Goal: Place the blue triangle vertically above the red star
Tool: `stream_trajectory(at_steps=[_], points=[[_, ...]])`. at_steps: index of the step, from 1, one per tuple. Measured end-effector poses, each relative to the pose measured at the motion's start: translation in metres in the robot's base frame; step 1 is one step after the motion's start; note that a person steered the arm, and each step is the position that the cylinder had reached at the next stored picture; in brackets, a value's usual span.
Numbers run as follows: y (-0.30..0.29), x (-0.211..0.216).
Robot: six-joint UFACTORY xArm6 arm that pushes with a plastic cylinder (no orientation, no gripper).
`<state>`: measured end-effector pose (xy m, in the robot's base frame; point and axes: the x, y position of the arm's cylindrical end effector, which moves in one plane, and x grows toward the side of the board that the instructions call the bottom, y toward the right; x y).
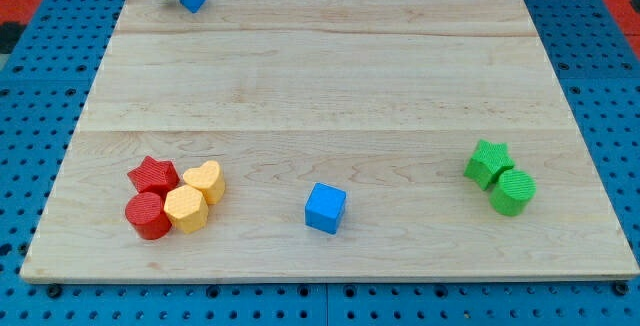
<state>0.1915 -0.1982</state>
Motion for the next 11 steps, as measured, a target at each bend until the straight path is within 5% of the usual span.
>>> stream_trajectory(at_steps=[2,3,4,5,6,11], points=[[0.149,0.104],[0.161,0.081],[0.161,0.012],[0.137,0.002],[0.069,0.004],[0.02,0.023]])
